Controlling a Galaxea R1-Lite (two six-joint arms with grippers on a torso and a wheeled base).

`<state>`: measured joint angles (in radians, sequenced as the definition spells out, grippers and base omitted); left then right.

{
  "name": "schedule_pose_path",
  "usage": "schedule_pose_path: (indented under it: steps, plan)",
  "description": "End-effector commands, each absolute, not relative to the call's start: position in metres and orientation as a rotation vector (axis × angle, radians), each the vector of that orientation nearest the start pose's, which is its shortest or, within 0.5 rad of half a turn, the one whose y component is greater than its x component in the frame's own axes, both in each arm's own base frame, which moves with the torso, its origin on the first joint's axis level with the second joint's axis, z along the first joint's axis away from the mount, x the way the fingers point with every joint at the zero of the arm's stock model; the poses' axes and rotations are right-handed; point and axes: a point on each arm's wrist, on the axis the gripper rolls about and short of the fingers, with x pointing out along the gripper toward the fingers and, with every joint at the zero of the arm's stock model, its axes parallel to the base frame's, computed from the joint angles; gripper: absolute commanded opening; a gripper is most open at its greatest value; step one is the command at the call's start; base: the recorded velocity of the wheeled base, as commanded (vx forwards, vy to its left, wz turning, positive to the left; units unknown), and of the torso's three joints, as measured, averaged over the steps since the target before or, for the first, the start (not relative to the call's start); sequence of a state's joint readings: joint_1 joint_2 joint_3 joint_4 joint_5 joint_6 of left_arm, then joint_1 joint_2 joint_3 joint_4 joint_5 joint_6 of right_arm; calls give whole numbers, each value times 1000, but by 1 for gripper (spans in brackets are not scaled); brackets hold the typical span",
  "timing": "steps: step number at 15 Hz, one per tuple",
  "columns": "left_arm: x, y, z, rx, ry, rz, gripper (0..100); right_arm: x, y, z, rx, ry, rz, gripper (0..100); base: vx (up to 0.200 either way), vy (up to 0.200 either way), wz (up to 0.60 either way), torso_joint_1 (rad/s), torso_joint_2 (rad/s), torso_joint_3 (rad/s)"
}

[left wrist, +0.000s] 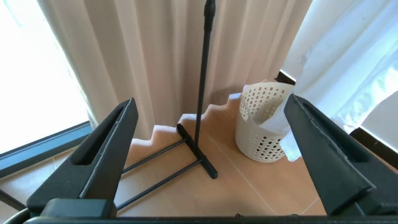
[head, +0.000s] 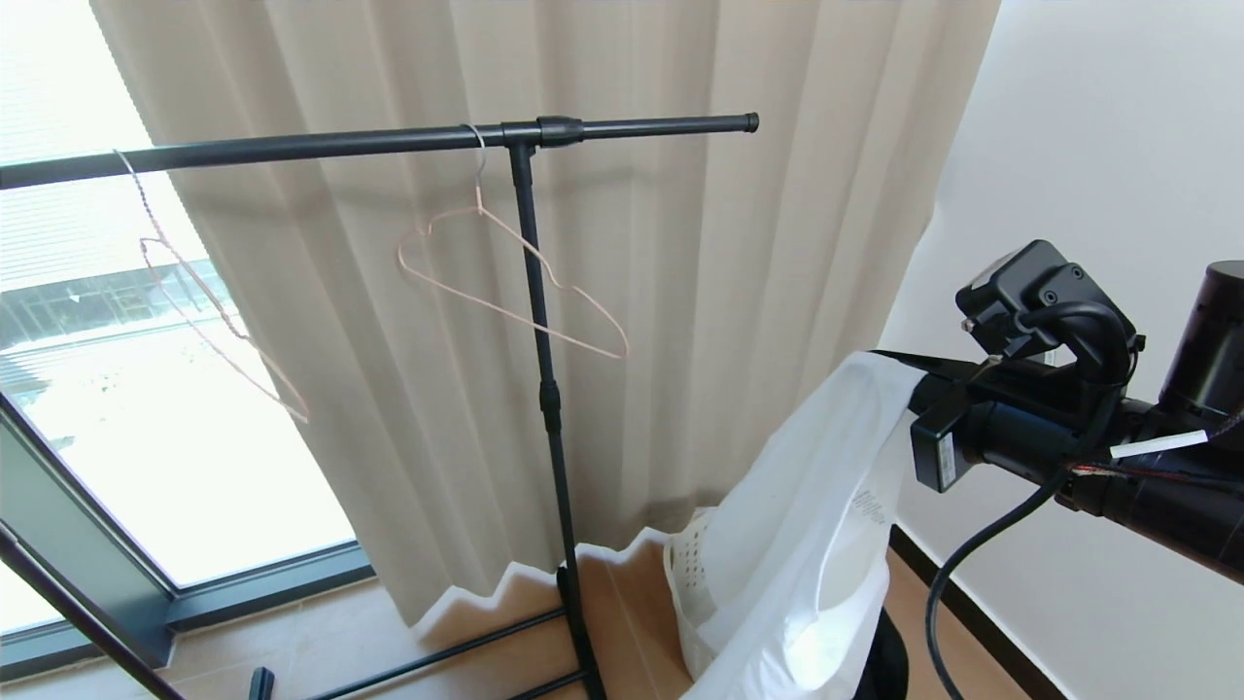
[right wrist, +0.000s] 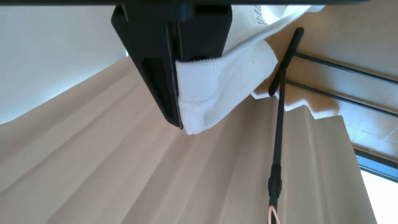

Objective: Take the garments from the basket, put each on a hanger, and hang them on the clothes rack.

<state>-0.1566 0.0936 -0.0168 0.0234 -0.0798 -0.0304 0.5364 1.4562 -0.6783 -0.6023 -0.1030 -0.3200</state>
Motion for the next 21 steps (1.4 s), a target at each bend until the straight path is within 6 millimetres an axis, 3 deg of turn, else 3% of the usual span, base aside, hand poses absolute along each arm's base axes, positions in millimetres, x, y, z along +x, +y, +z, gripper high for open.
schedule_pose_path:
  steps: [1,14,21]
  plan:
    - [-17,1,80,-27,105,-233,100,211,123,210,-372,101,457,0,0,0,0,227,-574,-320]
    - [-17,1,80,-25,105,-233,100,209,122,208,-386,104,459,0,0,0,0,208,-477,-269]
    - [-17,1,80,-26,107,-234,100,204,118,213,-422,76,455,0,0,0,0,24,-58,-31]
